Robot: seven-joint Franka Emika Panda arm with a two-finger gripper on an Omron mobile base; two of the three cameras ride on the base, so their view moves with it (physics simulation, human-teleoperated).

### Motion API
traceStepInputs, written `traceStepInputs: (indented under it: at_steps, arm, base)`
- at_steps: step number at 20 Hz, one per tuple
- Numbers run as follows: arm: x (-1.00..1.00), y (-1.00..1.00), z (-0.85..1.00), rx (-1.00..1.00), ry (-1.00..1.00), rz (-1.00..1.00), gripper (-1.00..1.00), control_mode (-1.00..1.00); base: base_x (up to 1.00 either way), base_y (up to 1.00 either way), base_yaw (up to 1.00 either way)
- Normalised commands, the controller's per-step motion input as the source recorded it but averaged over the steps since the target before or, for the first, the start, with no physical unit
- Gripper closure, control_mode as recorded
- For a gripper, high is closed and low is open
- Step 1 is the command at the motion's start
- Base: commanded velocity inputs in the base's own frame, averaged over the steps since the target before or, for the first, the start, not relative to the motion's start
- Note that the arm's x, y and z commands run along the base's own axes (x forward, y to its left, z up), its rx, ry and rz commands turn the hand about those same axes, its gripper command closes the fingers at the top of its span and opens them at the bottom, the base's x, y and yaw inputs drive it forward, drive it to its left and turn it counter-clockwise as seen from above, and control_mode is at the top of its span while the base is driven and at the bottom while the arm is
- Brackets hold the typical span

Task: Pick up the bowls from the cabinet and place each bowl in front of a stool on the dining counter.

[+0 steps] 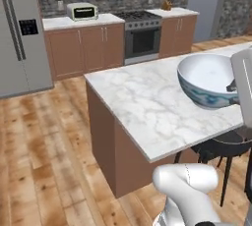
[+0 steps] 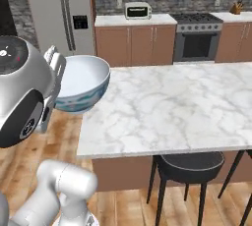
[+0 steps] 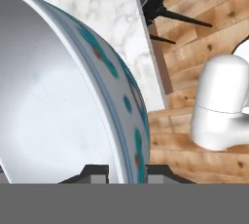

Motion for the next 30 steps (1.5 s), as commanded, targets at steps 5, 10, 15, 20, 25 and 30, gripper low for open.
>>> traceStepInputs:
  at_steps: [5, 10, 15, 20, 25, 30]
  arm:
    - [0.00, 0.00, 0.00, 0.00, 0.00, 0.00, 1.00, 1.00]
    - [0.00, 0.00, 0.00, 0.00, 0.00, 0.00, 1.00, 1.00]
    - [0.00, 0.00, 0.00, 0.00, 0.00, 0.00, 1.00, 1.00]
    - [0.28, -0.11, -0.28, 0.00, 0.01, 0.03, 1.00, -1.00]
    - [1.00, 0.03, -0.95, 0.03, 0.13, 0.12, 1.00, -1.00]
    - [1.00, 0.25, -1.00, 0.02, 0.17, 0.21, 1.00, -1.00]
  base:
    - [0.00, -1.00, 0.29]
    - [0.00, -1.00, 0.28]
    - [0.11, -0.97, 0.17]
    - [0.25, -0.34, 0.04]
    - [0.00, 0.00, 0.00]
    - [0.00, 0.00, 0.00]
